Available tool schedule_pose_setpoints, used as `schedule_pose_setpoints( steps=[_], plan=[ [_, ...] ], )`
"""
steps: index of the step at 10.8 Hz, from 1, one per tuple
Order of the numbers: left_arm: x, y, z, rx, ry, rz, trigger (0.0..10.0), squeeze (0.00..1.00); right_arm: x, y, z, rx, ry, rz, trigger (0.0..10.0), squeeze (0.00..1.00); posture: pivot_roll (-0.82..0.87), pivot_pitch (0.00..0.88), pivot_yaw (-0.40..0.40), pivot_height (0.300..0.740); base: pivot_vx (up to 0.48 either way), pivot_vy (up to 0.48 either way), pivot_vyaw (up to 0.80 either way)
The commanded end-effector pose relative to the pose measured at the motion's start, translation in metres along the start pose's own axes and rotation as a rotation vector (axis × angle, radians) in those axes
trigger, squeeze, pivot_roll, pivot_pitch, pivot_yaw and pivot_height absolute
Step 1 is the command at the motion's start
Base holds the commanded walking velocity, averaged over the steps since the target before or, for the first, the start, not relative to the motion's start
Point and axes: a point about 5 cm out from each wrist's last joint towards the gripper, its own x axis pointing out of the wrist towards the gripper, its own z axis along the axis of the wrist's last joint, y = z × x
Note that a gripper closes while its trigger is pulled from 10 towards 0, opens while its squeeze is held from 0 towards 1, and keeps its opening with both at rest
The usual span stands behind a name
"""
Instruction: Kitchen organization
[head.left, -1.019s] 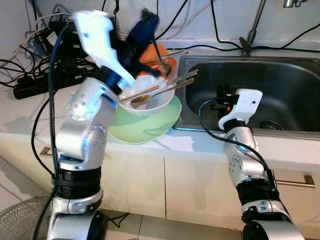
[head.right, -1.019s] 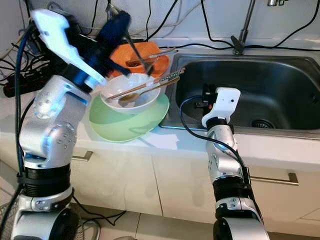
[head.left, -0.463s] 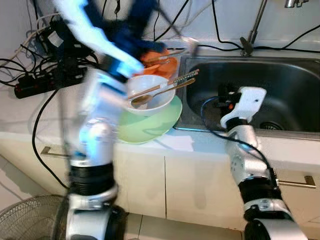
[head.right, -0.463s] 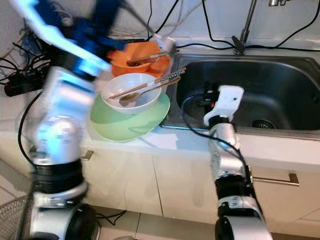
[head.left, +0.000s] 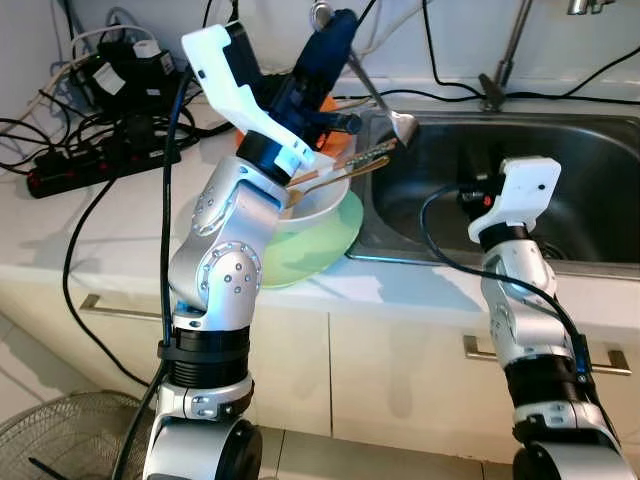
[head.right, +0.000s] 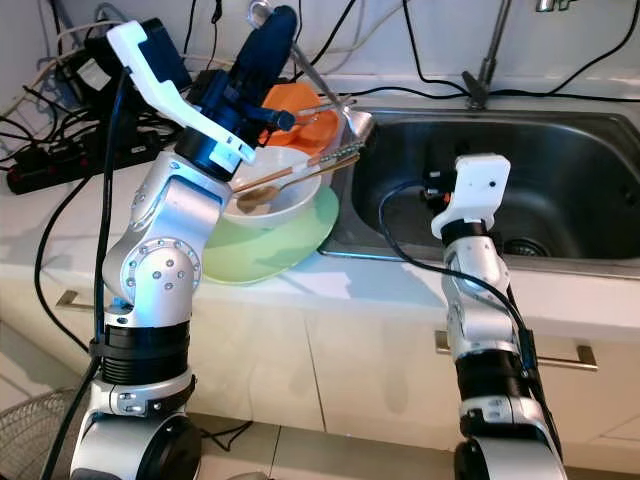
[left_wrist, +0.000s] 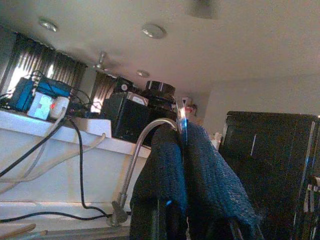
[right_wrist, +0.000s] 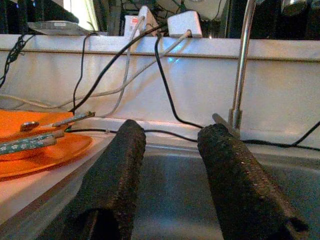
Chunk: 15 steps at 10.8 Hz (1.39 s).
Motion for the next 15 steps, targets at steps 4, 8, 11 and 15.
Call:
schedule_pose_setpoints(
  steps=[4,8,11,15],
  plan=[
    [0.002,-0.002,-0.011,0.007,0.018,-0.009,10.0,0.0,-0.009,0.001,0.021,-0.124,-0.049,0.189,10.0,0.0,-0.01,0.0,0.117,0.74,0.0,0.0,0.0],
    [0.004,-0.003,-0.017,0.021,0.037,-0.024,10.0,0.0,-0.025,0.008,0.036,-0.117,-0.04,0.396,10.0,0.0,-0.02,0.0,0.131,0.74,0.0,0.0,0.0],
    [0.005,-0.005,-0.023,0.029,0.051,-0.031,10.0,0.0,-0.03,0.021,0.052,-0.076,-0.067,0.506,10.0,0.0,-0.02,0.0,0.13,0.74,0.0,0.0,0.0],
    [0.005,-0.005,-0.028,0.038,0.063,-0.035,10.0,0.0,-0.036,0.033,0.071,-0.024,-0.097,0.622,10.0,0.0,-0.02,0.0,0.125,0.74,0.0,0.0,0.0]
  ],
)
